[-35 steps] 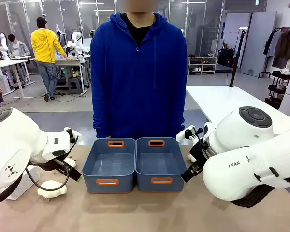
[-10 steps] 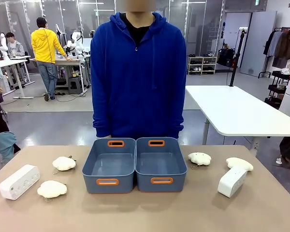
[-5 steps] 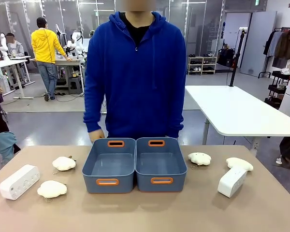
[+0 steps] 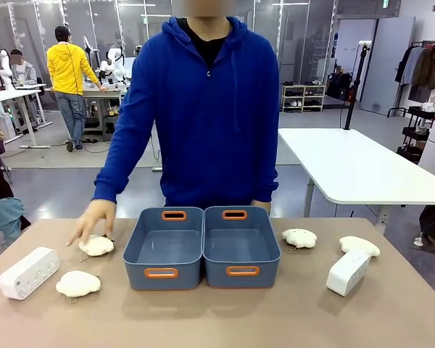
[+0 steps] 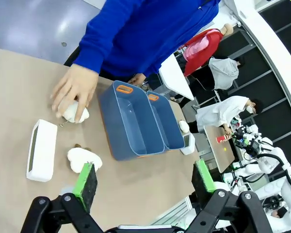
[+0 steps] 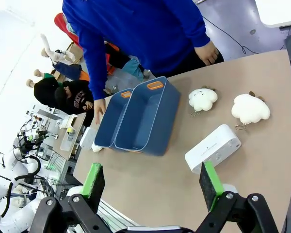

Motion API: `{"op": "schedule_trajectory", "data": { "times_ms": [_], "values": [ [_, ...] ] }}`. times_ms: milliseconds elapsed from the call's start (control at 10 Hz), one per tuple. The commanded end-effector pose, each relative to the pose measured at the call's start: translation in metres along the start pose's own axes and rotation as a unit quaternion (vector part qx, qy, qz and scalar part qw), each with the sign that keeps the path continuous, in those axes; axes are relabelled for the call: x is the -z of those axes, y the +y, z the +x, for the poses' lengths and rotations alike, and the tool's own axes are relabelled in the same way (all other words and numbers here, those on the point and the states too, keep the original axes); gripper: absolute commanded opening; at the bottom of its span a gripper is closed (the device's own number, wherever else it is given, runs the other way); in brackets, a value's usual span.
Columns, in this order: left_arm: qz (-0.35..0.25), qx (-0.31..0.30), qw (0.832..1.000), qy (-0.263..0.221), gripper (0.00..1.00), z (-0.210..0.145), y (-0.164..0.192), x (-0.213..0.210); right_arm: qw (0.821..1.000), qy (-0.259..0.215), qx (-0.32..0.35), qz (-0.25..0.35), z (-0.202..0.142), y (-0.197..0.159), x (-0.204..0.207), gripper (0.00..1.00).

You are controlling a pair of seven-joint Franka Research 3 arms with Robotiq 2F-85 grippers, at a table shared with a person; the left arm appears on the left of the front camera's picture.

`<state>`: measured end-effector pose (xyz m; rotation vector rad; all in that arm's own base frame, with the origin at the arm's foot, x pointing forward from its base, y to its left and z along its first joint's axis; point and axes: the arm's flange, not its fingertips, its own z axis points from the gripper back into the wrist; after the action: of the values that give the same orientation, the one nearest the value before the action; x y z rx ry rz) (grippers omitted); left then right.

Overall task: Sort the digital clocks into the basket.
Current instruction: Pick up the Digital clock from the table and place it into the empty Plastic storage basket.

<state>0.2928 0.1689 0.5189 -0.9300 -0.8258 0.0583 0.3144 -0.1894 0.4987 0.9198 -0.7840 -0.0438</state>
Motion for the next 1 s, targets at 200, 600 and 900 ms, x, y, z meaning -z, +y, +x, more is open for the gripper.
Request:
{"op": "schedule_trajectory", "data": {
  "times_ms": [200,600,900],
  "values": [
    [-0.012,0.008,1.000,-0.005,1.00,0.0014,-0.0017,-0.0006,1.000,-0.003,-0.008,0.004,0.0012,-0.0019,0.0008,1.00],
    [-0.012,0.008,1.000,-0.005,1.00,0.0014,-0.0017,-0.0006,1.000,-0.003,-0.008,0.004,0.0012,-0.0019,0.0008,1.00],
    [-0.012,0.008,1.000,-0.005,1.00,0.0014,-0.0017,-0.0006,1.000,0.002,0.001,-0.002,0.0000,-0.0005,0.0005,1.00]
  ]
}}
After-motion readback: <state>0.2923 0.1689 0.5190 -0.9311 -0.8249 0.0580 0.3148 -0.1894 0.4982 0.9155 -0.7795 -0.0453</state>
